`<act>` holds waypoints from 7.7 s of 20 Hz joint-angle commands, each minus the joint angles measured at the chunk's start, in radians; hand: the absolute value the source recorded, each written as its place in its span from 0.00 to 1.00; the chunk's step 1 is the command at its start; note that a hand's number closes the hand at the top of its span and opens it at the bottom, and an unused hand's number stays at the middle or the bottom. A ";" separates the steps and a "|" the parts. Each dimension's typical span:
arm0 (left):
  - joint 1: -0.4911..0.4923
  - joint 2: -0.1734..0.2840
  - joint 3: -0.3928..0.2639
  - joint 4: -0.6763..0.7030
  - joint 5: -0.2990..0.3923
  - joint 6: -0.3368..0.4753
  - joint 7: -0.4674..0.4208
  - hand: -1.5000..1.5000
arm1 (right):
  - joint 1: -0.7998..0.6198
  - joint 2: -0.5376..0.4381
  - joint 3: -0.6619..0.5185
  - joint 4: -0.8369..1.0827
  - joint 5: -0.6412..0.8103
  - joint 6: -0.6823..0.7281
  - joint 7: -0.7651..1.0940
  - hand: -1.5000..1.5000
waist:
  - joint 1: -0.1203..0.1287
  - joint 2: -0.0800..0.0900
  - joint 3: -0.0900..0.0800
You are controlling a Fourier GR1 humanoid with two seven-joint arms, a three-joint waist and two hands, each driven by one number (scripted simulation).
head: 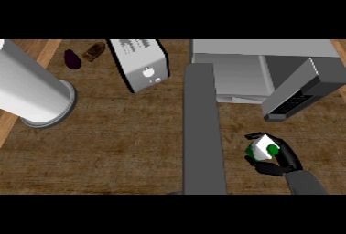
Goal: Pick up the milk, place it into the microwave and close the microwave
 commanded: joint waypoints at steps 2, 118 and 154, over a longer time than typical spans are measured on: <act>-0.009 0.002 -0.007 -0.010 0.028 0.003 0.017 0.00 | 0.004 0.024 0.041 0.040 0.032 0.088 -0.171 1.00 | -0.007 0.001 0.001; -0.381 0.107 -0.037 0.281 -0.124 -0.090 0.091 0.00 | -0.815 0.048 -0.151 0.206 -0.032 -0.663 0.465 0.00 | 0.144 0.071 0.000; -0.270 -0.125 -0.368 0.366 -0.555 -0.354 -0.056 0.00 | -0.418 0.165 -0.274 0.135 -0.212 -0.058 0.132 0.00 | -0.041 -0.013 -0.004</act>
